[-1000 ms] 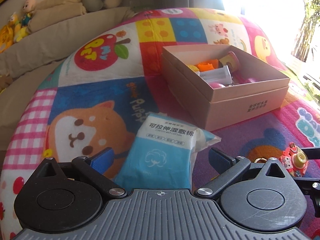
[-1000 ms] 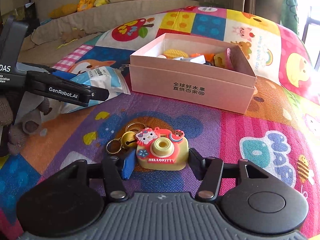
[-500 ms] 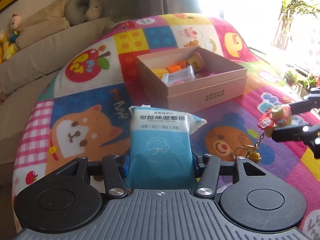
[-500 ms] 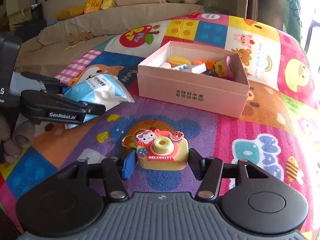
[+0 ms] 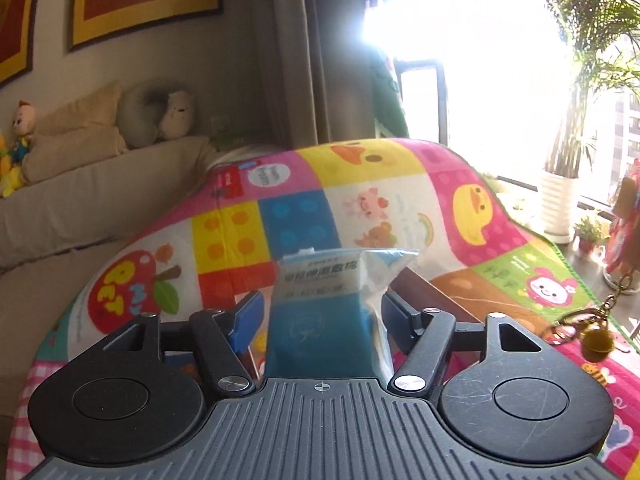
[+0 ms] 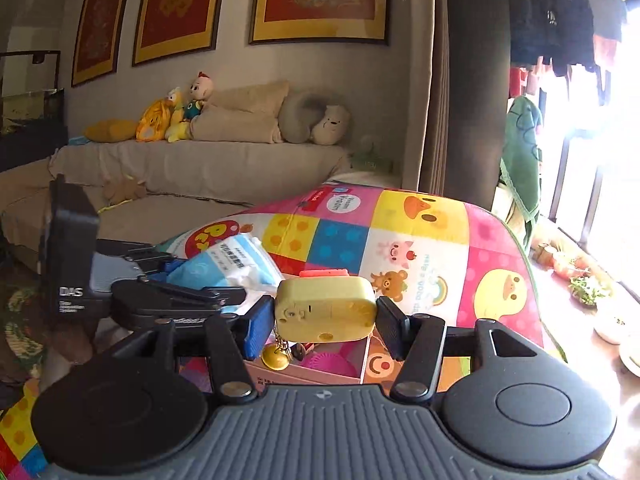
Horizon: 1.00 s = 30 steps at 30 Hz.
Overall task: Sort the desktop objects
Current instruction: 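Drop the wipes pack and Hello Kitty keychain into the box, opening both tools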
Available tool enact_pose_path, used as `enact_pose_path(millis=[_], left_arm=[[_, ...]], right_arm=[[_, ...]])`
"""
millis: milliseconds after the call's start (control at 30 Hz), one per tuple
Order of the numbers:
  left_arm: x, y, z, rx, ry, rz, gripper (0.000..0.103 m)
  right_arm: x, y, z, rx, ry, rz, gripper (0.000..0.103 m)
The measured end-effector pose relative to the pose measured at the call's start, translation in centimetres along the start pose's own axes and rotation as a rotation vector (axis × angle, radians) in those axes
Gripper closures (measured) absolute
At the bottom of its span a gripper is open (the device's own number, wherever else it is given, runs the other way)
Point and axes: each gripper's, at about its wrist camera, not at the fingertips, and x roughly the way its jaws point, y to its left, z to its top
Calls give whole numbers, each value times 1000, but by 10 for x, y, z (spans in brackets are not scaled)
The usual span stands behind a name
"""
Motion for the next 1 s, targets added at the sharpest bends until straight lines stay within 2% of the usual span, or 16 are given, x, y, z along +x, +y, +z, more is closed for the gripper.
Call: enact_pose_path(millis=[67,167,333,433,567,600,667,800,1000], left_arm=[[14,2,-7,-19,53,-20,22],[-3,10,-37,-46,68,-48,9],[-32,21,-66,-82,102,-52,7],[-43,24,-68,-71,85,-43,6],[-52,30,-75,-79,87,-16,2],[-54,32,-79,-84,98,-11,1],[-56,34,-92,-89,128,-4,0],[-58,36,-117,-116,198,-10,0],[-66,39,-137,-177,236,27,0]], right_arm=[[17,-2,1,-1,25,-16,48],[35,-6,-4,0,68,-37,47],[62,-13,-6,36,103,-12,47],[88,-3,5,30,85,14,47],[118,6,13,35,25,7,47],[126,6,11,50,34,16,44],[133,8,-1,68,73,2,32],[123,15,-41,76,148,11,25],[92,31,-105,126,234,14,6]])
